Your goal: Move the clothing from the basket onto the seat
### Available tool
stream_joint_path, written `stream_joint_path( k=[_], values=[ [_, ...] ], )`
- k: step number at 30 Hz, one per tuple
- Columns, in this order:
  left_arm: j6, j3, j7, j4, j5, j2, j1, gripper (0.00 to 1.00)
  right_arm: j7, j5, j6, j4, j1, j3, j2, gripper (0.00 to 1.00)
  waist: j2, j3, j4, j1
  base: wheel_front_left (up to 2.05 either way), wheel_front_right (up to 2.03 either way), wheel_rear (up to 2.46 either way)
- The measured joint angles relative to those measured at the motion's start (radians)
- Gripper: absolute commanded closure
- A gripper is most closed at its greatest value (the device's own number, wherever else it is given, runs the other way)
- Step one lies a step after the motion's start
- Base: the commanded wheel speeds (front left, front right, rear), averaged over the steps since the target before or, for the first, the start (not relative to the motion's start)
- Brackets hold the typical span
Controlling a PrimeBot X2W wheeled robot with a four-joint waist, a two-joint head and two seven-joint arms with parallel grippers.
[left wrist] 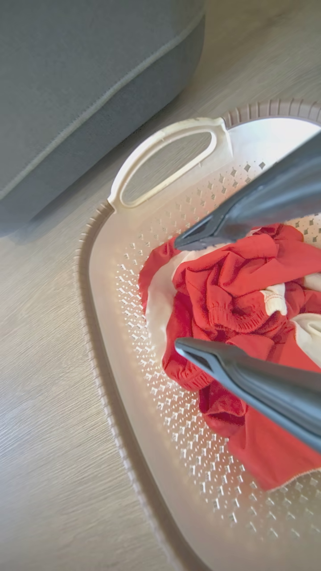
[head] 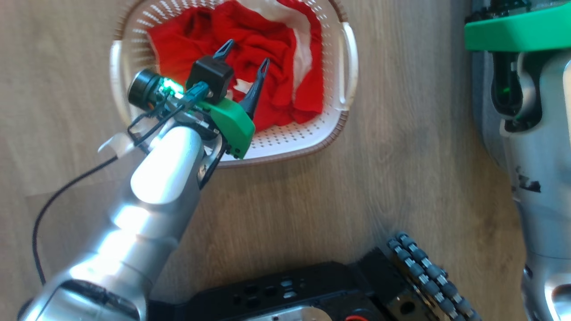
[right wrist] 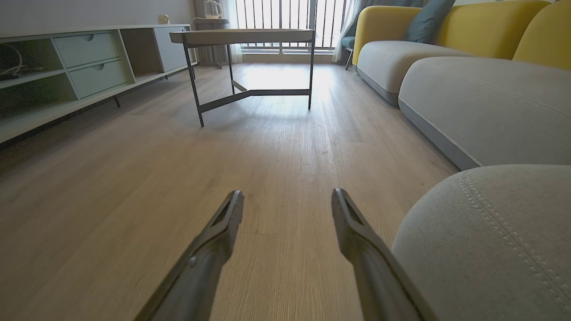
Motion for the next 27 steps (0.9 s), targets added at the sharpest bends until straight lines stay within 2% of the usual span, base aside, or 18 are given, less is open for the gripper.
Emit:
stream_joint_path(
  k=[15, 27],
  values=[
    [-0.027, -0.138, 0.000, 0.253, 0.097, 0.008, -0.200, 0.00, 0.000, 0.011, 0.000, -0.061, -0.058, 0.031, 0.066, 0.00, 0.0000, 0.127, -0.137, -0.0002, 0.00, 0.00, 0.00],
    [-0.016, -0.265, 0.025, 0.444, 0.217, 0.032, -0.325, 0.00, 0.000, 0.028, 0.000, -0.060, -0.063, 0.022, 0.089, 0.00, 0.0000, 0.171, -0.185, -0.0002, 0.00, 0.00, 0.00]
  ],
)
